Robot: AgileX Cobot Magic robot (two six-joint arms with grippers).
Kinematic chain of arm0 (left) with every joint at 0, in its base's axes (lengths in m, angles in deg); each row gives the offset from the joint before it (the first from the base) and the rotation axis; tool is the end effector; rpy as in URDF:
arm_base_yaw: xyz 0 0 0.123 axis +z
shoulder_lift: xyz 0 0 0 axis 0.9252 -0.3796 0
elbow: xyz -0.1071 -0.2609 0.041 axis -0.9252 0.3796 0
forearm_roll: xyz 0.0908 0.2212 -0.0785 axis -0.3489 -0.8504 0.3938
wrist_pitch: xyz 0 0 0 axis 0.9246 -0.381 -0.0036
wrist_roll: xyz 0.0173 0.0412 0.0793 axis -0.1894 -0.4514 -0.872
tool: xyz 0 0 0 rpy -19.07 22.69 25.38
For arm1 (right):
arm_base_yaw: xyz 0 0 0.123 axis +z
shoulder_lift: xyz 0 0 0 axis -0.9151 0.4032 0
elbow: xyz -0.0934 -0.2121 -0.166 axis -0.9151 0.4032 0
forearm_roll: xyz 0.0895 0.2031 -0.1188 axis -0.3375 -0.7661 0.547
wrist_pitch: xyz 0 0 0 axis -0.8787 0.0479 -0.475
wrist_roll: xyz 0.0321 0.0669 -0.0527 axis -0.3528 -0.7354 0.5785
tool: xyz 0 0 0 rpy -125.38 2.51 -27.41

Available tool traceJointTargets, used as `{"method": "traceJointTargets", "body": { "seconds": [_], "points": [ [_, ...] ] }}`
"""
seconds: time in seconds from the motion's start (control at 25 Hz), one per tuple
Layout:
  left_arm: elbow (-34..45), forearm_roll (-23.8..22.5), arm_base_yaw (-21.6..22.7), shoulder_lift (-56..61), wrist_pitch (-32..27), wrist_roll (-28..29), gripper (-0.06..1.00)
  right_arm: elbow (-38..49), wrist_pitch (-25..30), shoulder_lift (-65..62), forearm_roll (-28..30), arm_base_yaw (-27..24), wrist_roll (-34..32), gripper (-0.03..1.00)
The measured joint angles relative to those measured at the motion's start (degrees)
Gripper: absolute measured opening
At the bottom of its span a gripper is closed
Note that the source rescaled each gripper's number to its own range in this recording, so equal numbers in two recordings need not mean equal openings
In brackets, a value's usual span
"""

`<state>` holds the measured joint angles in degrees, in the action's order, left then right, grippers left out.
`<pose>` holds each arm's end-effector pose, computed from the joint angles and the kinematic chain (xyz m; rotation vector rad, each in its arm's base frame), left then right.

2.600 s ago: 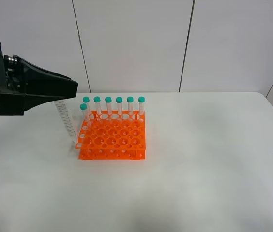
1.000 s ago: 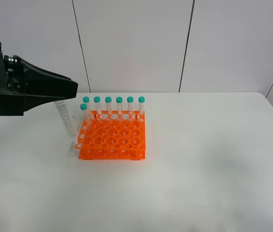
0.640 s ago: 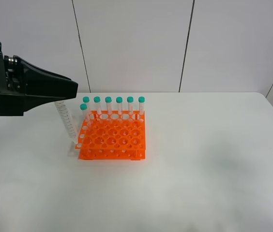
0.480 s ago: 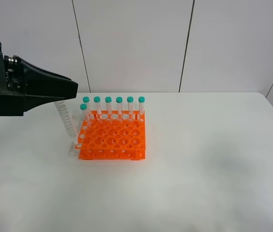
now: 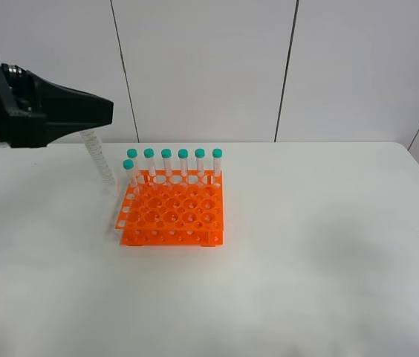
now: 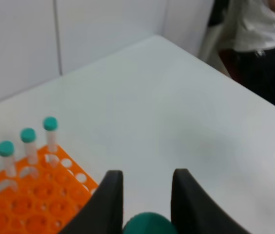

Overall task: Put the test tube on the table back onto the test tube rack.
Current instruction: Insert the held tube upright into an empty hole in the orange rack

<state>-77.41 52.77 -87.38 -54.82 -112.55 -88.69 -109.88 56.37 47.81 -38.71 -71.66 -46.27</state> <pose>0.1780 -0.1006 0.3691 0.6113 1.8194 -0.5867 0.0094 0.0047 0.2781 0.0088 2.0945 -0.0233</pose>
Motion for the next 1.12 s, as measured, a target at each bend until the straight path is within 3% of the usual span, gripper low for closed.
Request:
{"method": "traceJointTargets", "body": {
  "seconds": [0.16, 0.52, 0.92, 1.12],
  "points": [
    [0.0, 0.0, 0.0, 0.0, 4.5, 0.9, 0.01, 0.0, 0.0, 0.0, 0.0, 0.0, 0.0, 0.86],
    [0.1, -0.8, 0.0, -0.8, 7.7, 2.0, 0.01, 0.0, 0.0, 0.0, 0.0, 0.0, 0.0, 0.86],
    [0.3, -12.8, 0.0, -8.8, 15.3, 11.4, 0.01, 0.0, 0.0, 0.0, -0.3, 0.0, 0.0, 0.86],
    [0.3, -22.2, 0.0, -13.6, 20.8, 23.4, 0.01, 0.0, 0.0, 0.0, -0.3, 0.0, 0.0, 0.86]
  ]
}}
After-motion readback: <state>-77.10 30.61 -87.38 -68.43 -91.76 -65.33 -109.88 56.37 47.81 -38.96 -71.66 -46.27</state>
